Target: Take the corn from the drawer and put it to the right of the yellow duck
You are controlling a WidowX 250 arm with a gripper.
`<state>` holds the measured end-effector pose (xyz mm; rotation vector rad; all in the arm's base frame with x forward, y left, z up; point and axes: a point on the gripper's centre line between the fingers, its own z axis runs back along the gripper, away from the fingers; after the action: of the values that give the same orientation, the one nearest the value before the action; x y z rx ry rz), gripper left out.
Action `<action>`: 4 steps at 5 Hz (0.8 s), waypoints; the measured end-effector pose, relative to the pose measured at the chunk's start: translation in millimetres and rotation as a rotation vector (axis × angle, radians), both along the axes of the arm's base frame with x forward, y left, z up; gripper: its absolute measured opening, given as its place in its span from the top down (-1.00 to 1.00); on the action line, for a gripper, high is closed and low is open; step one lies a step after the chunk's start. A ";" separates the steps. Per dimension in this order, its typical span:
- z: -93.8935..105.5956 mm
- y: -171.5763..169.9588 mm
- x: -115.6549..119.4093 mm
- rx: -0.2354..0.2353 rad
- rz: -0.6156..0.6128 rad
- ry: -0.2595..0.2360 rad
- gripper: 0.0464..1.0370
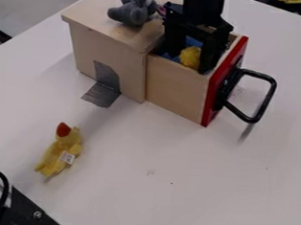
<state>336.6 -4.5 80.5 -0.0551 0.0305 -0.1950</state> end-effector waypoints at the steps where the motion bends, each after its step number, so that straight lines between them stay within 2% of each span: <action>1: 1.0 -4.8 1.2 0.018 -0.025 0.005 -0.29; 2: 2.0 -5.7 2.4 0.033 -0.033 0.005 -0.16; 3: 3.0 -7.6 2.5 0.045 -0.040 0.025 -0.16; 4: 13.4 -12.3 3.3 0.015 -0.044 0.023 -0.15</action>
<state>339.9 -16.8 93.9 -0.0419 0.0563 -0.2378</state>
